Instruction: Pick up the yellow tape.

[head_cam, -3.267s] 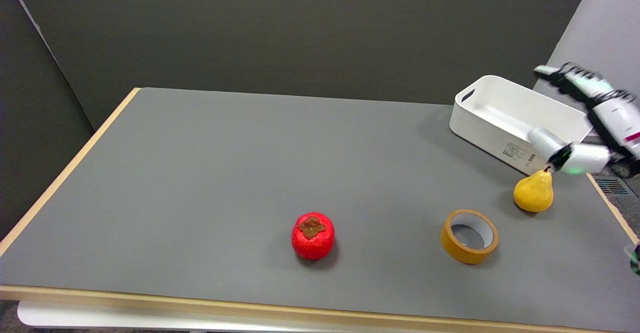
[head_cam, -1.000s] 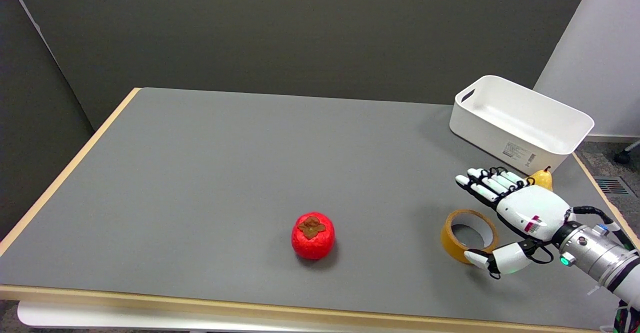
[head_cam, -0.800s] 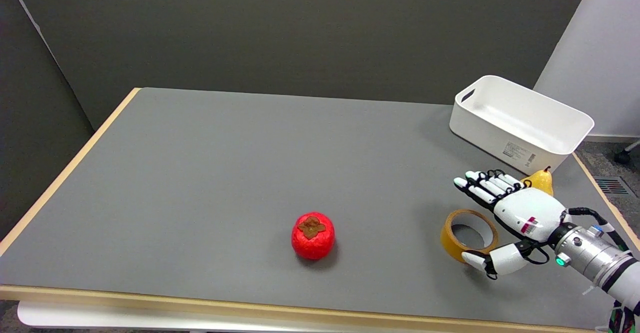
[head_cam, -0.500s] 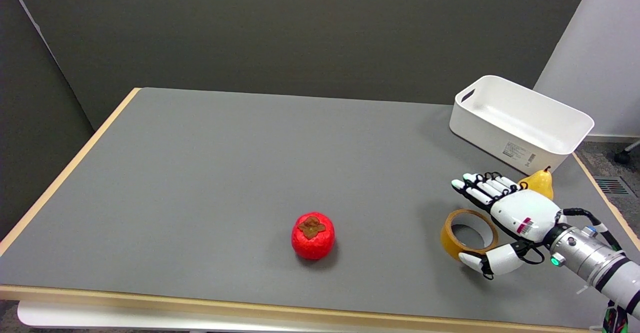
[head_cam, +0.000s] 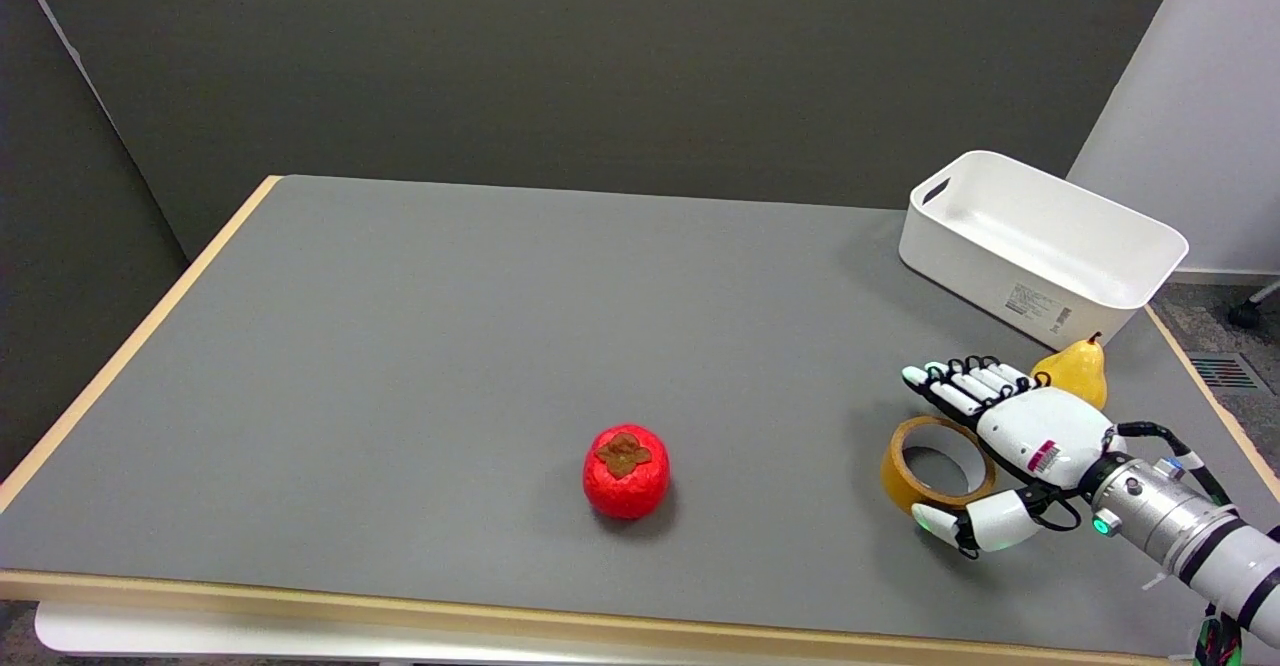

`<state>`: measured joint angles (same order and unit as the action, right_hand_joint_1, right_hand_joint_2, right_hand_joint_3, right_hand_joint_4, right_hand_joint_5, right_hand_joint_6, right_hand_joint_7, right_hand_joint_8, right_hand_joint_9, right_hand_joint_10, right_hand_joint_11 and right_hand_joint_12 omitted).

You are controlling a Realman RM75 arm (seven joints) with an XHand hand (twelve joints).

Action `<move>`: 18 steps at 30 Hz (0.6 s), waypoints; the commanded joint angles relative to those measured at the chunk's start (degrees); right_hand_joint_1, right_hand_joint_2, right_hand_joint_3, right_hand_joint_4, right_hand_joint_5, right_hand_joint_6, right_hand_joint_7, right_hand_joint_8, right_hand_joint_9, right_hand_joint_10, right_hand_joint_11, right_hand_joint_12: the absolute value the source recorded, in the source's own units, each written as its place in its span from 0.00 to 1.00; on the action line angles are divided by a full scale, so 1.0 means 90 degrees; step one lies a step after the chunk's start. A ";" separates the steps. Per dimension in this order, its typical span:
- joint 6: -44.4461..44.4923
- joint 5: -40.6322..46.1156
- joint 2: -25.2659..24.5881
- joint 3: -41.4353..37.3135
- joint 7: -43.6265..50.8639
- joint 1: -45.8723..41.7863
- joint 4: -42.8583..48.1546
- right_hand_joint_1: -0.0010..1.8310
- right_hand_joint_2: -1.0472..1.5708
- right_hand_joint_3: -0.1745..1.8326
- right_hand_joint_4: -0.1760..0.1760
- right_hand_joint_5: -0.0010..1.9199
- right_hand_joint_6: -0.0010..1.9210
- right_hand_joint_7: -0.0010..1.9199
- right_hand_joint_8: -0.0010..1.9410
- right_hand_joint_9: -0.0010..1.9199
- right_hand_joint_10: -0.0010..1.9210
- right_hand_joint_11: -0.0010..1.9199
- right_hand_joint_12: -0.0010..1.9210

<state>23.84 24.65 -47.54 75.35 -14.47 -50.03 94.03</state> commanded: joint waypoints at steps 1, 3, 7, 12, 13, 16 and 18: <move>0.0019 0.0014 -0.0043 0.0168 -0.0022 0.0211 -0.0203 0.18 0.59 0.56 0.62 0.00 0.02 0.03 0.08 0.01 0.27 0.03 0.51; 0.0019 0.0014 -0.0043 0.0182 -0.0022 0.0234 -0.0203 0.18 0.59 0.56 0.62 0.00 0.02 0.03 0.08 0.01 0.28 0.04 0.52; 0.0168 0.0014 -0.0043 0.0268 -0.0022 0.0328 -0.0239 0.18 0.59 0.56 0.62 0.00 0.05 0.03 0.11 0.02 0.30 0.04 0.53; 0.0295 0.0014 -0.0043 0.0363 -0.0022 0.0466 -0.0265 0.38 0.64 0.57 0.67 0.11 0.23 0.19 0.22 0.18 0.41 0.13 0.70; 0.0298 0.0014 -0.0043 0.0372 -0.0022 0.0493 -0.0265 0.42 0.65 0.56 0.68 0.14 0.29 0.23 0.27 0.22 0.47 0.17 0.74; 0.0303 0.0014 -0.0043 0.0391 -0.0017 0.0549 -0.0261 0.50 0.69 0.53 0.78 0.22 0.56 0.35 0.49 0.33 0.62 0.27 0.82; 0.0303 0.0014 -0.0030 0.0420 -0.0013 0.0587 -0.0252 0.70 0.79 0.28 0.70 0.24 0.58 0.40 0.70 0.35 0.63 0.29 0.85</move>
<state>25.19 24.86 -47.83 77.29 -14.63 -47.36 92.34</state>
